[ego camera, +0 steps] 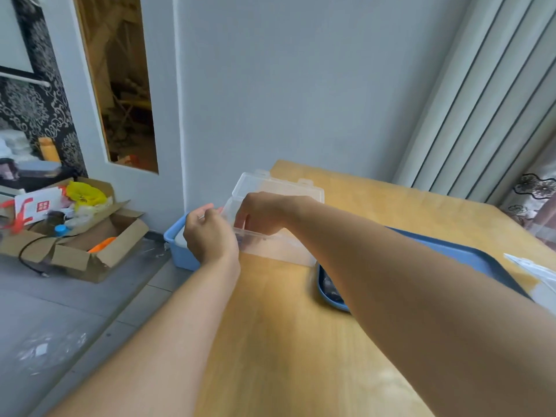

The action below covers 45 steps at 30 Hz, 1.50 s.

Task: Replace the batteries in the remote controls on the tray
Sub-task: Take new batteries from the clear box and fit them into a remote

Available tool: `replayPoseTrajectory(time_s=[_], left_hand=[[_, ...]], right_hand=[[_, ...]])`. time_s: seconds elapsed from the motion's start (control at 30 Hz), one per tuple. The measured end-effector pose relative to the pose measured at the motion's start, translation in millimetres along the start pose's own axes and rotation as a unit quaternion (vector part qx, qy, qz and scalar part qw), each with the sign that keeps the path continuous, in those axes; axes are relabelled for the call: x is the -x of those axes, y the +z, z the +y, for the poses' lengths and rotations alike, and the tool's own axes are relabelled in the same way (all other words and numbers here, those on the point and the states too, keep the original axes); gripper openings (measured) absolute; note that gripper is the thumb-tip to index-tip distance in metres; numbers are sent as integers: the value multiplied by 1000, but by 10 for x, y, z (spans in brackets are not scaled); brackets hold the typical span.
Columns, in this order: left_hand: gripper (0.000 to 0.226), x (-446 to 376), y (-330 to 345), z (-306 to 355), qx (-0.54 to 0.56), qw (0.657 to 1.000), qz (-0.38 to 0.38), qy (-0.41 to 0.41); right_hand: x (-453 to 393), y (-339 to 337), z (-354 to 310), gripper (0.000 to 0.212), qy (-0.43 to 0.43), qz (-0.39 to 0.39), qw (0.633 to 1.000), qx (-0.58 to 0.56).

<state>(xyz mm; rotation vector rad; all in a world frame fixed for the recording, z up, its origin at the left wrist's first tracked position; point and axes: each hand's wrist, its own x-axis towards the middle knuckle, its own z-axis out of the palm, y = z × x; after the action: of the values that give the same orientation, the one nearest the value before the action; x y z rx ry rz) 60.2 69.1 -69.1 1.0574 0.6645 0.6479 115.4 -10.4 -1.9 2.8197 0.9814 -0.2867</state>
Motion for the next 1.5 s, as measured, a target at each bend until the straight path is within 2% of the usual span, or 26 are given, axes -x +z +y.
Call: replayPoseTrajectory(time_s=[0.13, 0.23, 0.3, 0.33, 0.4, 0.47, 0.5, 0.57, 0.6, 0.67, 0.8, 0.9, 0.93, 1.07, 1.13, 1.23, 1.3, 1.4, 1.5], left_hand=[[25, 16, 8, -3, -22, 1000, -8, 8], [22, 19, 8, -13, -32, 999, -19, 19], [21, 19, 12, -11, -36, 999, -24, 23], [22, 38, 23, -14, -38, 999, -24, 23], [25, 42, 37, -17, -46, 998, -27, 29], [34, 65, 24, -6, -75, 995, -22, 67], [40, 121, 24, 1, -106, 987, -19, 117], [44, 300, -3, 28, -149, 954, -36, 257], [41, 421, -13, 27, -154, 932, -61, 324], [32, 758, 22, 15, -156, 890, -136, 406], [26, 1554, 176, -155, -252, 789, -275, 487], [37, 2122, 264, -304, -382, 727, -349, 452], [45, 2255, 295, -351, -439, 703, -359, 429], [81, 2474, 440, -450, -611, 590, -338, 405], [89, 2495, 491, -465, -636, 570, -329, 404], [94, 2552, 532, -485, -625, 578, -335, 404], [94, 2604, 538, -491, -603, 598, -340, 404], [92, 2642, 547, -458, -539, 672, -341, 376], [60, 2609, 646, -359, -403, 778, -375, 302]], right_hand=[[-92, -3, -5, 19, 39, -30, 998, -32], [-69, -3, 59, 24, 37, -28, 999, -7], [42, -51, 178, 23, 40, 16, 998, -40], [142, -79, 264, 16, 32, 58, 994, -90], [428, -128, 446, 3, 26, 144, 952, -268], [787, -96, 650, 20, 9, 215, 871, -441], [1026, -52, 763, 32, 8, 232, 837, -495], [1458, 139, 980, 40, 10, 237, 777, -582], [1661, 251, 1069, 37, 13, 234, 742, -629], [2038, 482, 1242, 29, 38, 251, 666, -702], [2495, 878, 1449, 24, 107, 310, 576, -749], [2714, 1033, 1540, 32, 113, 329, 505, -790], [2771, 1055, 1570, 34, 114, 334, 500, -790], [2909, 1077, 1611, 30, 107, 335, 530, -772], [2945, 1079, 1623, 28, 110, 338, 537, -765], [2984, 1066, 1622, 27, 124, 344, 543, -756], [2998, 1059, 1617, 27, 127, 349, 540, -756], [3028, 1040, 1607, 27, 116, 362, 544, -748], [3048, 1011, 1581, 19, 88, 393, 552, -730]])
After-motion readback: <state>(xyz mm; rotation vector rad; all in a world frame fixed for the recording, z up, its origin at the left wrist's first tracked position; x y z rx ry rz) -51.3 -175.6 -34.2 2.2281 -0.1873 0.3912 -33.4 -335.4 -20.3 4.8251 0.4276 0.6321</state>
